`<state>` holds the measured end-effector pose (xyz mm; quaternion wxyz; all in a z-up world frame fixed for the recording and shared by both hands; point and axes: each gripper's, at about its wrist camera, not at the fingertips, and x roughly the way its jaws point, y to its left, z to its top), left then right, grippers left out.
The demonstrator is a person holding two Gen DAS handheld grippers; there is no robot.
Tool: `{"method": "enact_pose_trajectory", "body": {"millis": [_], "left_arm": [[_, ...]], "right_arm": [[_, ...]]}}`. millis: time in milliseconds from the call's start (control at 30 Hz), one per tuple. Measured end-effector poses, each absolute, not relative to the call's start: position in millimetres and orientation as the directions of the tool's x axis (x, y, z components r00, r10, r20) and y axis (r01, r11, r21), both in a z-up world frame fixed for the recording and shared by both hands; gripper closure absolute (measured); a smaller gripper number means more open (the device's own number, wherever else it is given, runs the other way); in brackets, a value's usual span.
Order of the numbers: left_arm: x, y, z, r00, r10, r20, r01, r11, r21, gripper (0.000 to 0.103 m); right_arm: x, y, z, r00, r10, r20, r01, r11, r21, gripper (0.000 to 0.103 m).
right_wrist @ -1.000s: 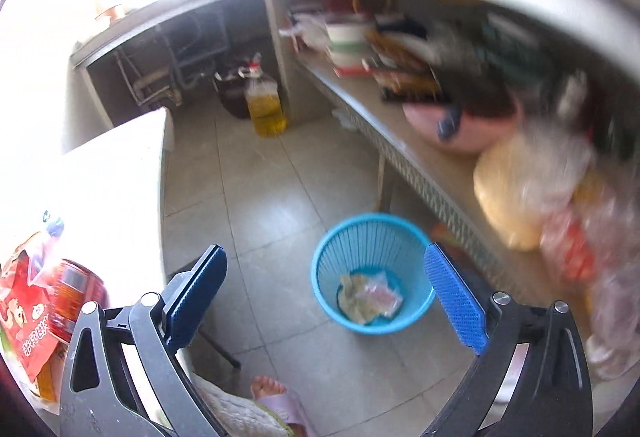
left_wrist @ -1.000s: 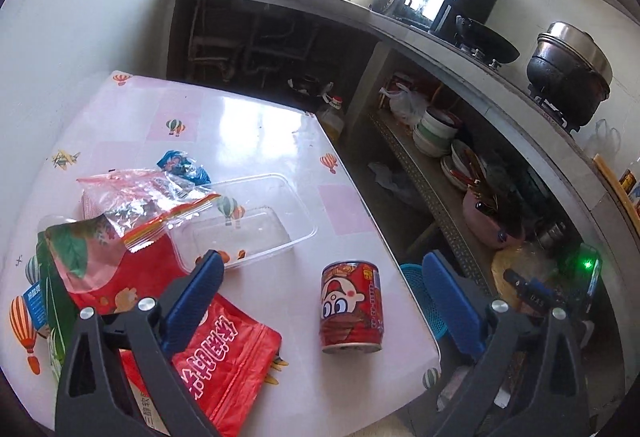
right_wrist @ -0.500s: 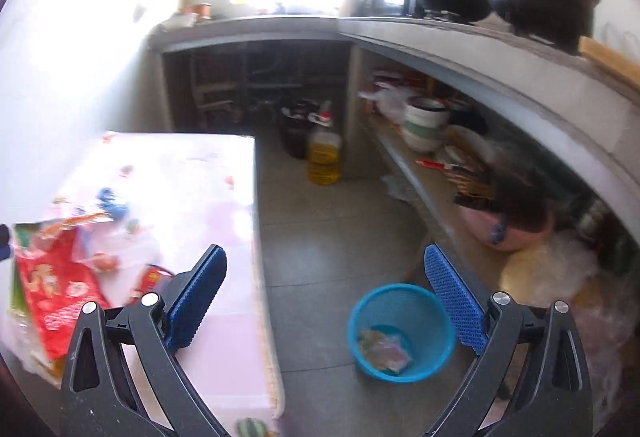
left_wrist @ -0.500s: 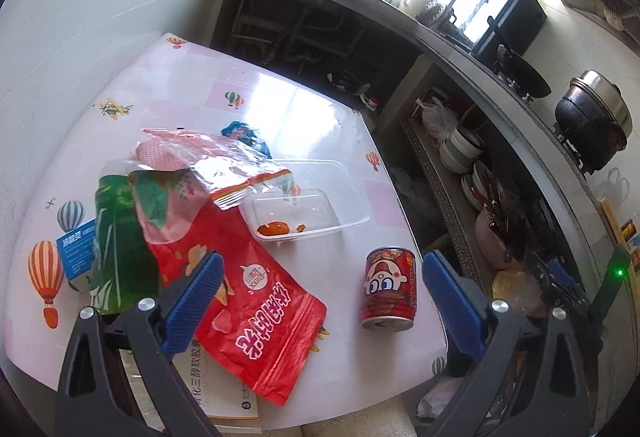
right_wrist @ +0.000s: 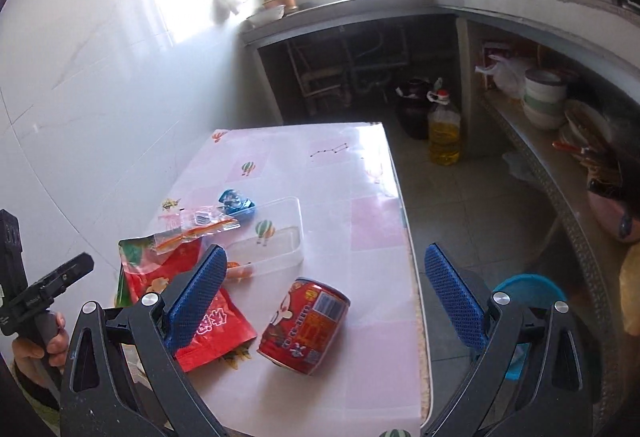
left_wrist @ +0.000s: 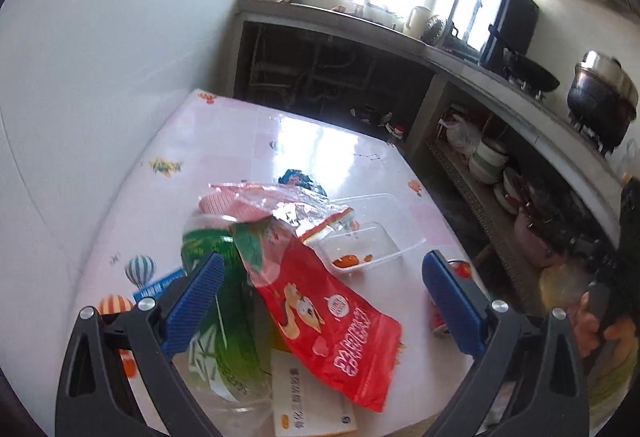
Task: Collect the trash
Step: 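Move both grippers back to the table, then grasp the clear plastic snack wrapper with the left gripper and lift it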
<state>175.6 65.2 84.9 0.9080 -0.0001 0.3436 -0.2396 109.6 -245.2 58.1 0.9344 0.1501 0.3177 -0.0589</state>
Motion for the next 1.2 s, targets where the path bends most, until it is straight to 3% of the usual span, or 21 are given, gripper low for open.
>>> {"method": "enact_pose_trajectory", "body": {"millis": [267, 567, 733, 933, 1200], "left_arm": [[208.1, -9.8, 46.1, 0.717, -0.199, -0.668, 0.548, 0.753, 0.364, 0.009], [239.7, -49.0, -10.9, 0.749, -0.029, -0.662, 0.586, 0.495, 0.642, 0.024], [243.3, -58.6, -28.9, 0.779, 0.013, -0.627, 0.576, 0.382, 0.723, 0.041], [251.4, -58.9, -32.8, 0.766, 0.026, -0.642, 0.586, 0.382, 0.715, 0.067], [247.5, -49.2, -21.1, 0.774, 0.005, -0.634, 0.571, 0.428, 0.701, 0.089]], "right_arm": [[119.4, -237.9, 49.8, 0.77, 0.006, -0.638, 0.197, 0.948, 0.248, 0.008], [126.1, -251.8, 40.4, 0.75, 0.009, -0.662, 0.218, 0.941, 0.26, 0.008], [130.6, -256.0, 36.0, 0.742, 0.02, -0.67, 0.218, 0.938, 0.27, 0.008], [131.6, -257.6, 32.9, 0.736, 0.033, -0.676, 0.216, 0.935, 0.28, 0.008], [134.8, -256.4, 33.5, 0.731, 0.051, -0.681, 0.205, 0.934, 0.291, 0.011]]}}
